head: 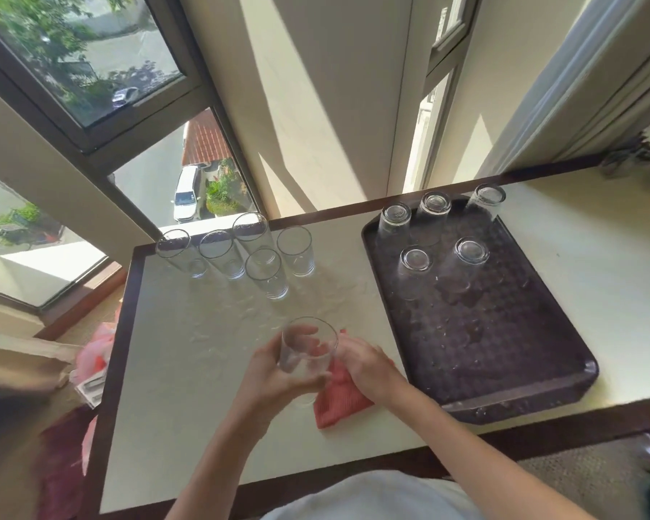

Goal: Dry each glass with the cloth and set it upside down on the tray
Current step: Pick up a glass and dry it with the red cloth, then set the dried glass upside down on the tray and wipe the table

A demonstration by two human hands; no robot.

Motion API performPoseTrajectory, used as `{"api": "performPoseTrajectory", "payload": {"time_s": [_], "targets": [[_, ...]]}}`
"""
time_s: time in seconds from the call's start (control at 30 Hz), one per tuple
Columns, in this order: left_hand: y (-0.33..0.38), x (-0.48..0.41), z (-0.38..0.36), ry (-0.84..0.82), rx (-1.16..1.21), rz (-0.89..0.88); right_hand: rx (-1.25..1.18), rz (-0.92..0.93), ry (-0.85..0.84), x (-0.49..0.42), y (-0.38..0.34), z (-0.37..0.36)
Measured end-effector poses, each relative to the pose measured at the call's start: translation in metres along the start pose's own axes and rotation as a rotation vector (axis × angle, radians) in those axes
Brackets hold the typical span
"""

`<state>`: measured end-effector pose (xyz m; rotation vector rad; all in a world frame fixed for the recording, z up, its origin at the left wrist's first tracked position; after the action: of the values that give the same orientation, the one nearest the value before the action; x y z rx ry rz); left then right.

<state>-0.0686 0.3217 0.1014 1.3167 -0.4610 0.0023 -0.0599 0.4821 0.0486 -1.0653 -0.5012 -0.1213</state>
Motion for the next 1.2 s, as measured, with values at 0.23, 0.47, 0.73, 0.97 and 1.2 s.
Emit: {"api": "performPoseTrajectory", "payload": {"time_s": [0.23,0.47,0.73,0.97,1.2], "targets": [[0.028,-0.017,-0.087,-0.035,0.084,-0.157,-1.046,-0.162,-0.132,0.058,0.031,0.051],[0.033,-0.033,-0.152,-0.102,0.024,-0.185,-1.526,-0.083,-0.035,0.086,0.067,0.097],[0.025,-0.047,-0.172,-0.079,-0.103,-0.018,-1.331,-0.202,0.405,0.081,0.105,0.153],[-0.039,-0.063,-0.109,0.294,-0.654,0.187,-0.161,-0.195,0.743,0.065,0.124,0.242],[-0.082,-0.053,-0.088,0.131,-0.897,0.377,0.158,-0.139,0.768,0.008,0.114,0.282]]}}
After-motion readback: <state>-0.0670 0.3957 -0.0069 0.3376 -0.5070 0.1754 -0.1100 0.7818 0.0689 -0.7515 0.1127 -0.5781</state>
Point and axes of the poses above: each hand's wrist, its own x-axis away from the middle knuckle, its own z-axis out of the back of the hand, y = z × x, the point moved 3 cm from there along -x, towards the middle knuckle, and after that the axes turned 1 degree about -y, right-handed, at the moved point
